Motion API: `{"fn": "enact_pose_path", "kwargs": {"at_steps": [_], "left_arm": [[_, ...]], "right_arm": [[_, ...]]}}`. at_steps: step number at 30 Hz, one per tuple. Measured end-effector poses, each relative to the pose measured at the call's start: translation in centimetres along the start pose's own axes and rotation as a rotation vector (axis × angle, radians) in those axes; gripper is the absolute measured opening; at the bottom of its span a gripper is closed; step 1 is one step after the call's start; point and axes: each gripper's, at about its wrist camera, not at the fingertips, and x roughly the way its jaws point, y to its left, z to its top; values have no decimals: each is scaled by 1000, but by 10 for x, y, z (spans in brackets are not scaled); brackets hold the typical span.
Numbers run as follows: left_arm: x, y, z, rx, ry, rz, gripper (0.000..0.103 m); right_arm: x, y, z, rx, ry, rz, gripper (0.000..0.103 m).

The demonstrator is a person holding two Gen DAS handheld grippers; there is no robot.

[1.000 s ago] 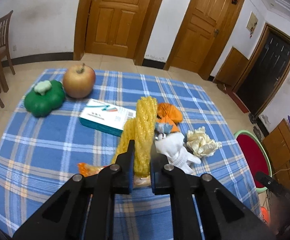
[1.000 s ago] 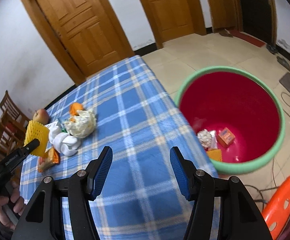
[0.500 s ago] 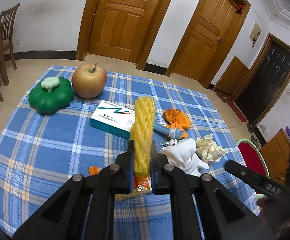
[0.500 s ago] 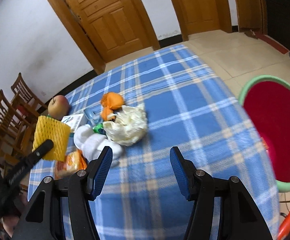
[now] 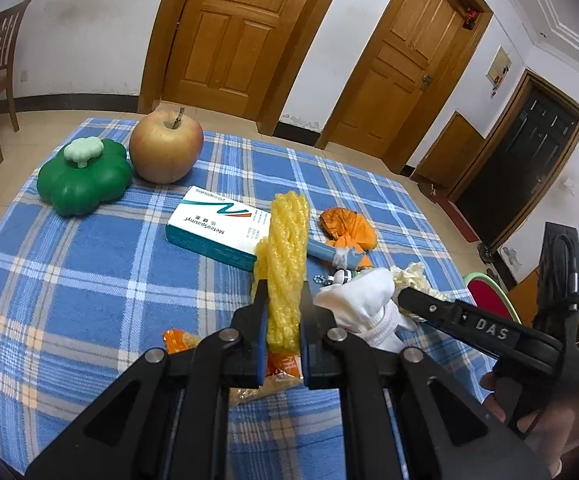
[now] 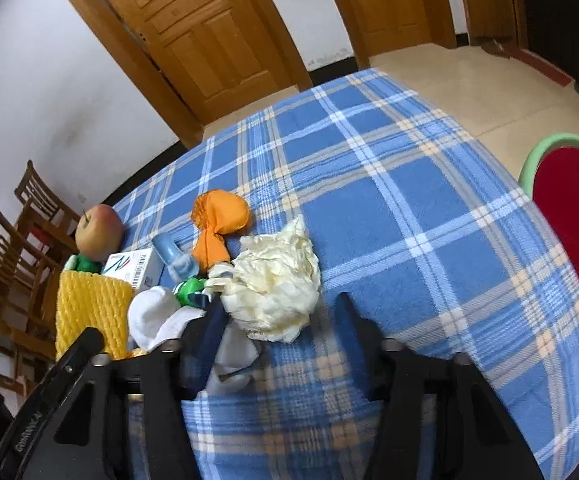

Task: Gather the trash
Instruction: 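Grasp the white tissue with the right tool while the left tool holds the foam net, then carry the foam net and tissue over the red bin with both tools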

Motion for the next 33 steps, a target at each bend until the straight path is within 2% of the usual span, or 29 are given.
{"fn": "enact_pose_path", "kwargs": {"at_steps": [1, 5, 8, 19, 33], "left_arm": [[0, 0, 0, 1, 2, 0, 11], [-3, -3, 0, 14, -4, 11, 11], [-10, -9, 1, 24, -16, 20, 11], [-40, -46, -1, 69, -29, 11, 11], [-62, -116, -13, 167, 9, -101, 11]], "right_arm": [[1, -1, 0, 4, 6, 13, 37], [-2, -2, 1, 1, -8, 22, 27], [-12, -4, -1, -6, -9, 37, 25], [-75, -16, -23, -18, -112, 75, 25], [-158, -57, -49, 47, -244, 20, 25]]}}
